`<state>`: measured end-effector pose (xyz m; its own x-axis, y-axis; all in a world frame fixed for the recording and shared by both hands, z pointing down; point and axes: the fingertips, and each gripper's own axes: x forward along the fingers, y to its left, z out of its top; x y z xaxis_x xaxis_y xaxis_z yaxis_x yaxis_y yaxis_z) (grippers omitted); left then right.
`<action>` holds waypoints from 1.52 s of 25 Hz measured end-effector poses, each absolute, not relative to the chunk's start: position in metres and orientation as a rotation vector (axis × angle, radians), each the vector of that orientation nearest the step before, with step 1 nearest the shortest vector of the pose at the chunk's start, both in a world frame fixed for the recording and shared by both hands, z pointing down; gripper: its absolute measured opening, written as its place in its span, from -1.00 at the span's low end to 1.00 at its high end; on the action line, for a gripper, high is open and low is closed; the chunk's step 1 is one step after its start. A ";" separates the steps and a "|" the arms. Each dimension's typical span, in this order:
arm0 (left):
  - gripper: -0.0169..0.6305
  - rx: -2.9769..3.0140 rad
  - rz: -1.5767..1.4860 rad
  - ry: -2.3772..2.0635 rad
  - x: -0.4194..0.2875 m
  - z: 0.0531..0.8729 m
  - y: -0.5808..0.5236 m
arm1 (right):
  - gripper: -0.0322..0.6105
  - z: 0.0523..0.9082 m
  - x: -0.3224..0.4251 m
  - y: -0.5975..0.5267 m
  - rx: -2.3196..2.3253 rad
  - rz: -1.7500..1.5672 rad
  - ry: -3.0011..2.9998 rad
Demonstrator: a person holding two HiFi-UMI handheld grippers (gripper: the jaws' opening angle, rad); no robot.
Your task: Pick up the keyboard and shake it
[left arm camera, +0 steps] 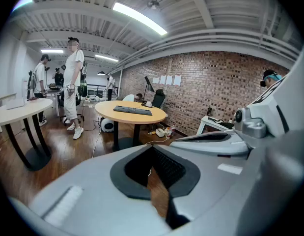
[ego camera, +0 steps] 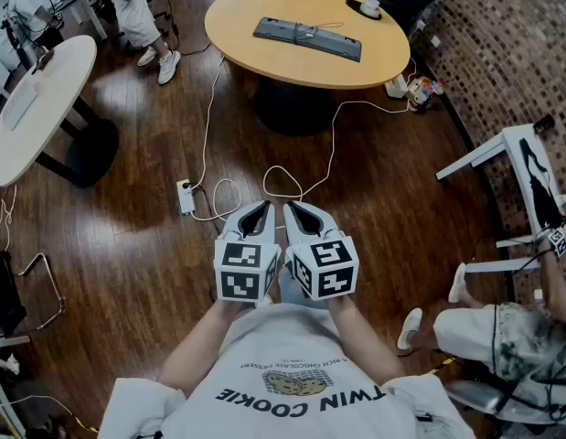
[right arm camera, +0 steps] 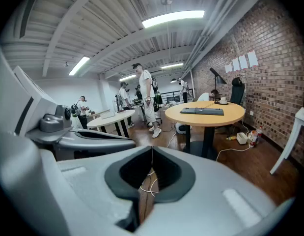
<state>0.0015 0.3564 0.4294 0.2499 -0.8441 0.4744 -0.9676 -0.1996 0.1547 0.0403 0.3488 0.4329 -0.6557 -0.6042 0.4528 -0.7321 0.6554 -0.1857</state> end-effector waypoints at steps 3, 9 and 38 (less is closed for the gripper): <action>-0.93 2.108 0.413 -1.647 -0.003 0.436 0.323 | -0.89 0.437 0.039 0.313 1.074 0.509 -2.525; -0.93 2.108 0.433 -1.651 -0.015 0.438 0.242 | -0.89 0.439 0.028 0.234 1.076 0.514 -2.523; -0.93 2.148 0.495 -1.640 -0.015 0.440 -0.068 | -0.89 0.445 0.029 -0.071 1.075 0.495 -2.508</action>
<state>-0.0150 -0.0680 0.4398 0.2523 -0.8285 0.5000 -0.9668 -0.2379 0.0936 0.0291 -0.0711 0.4447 -0.6424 -0.6137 0.4591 -0.7420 0.6479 -0.1723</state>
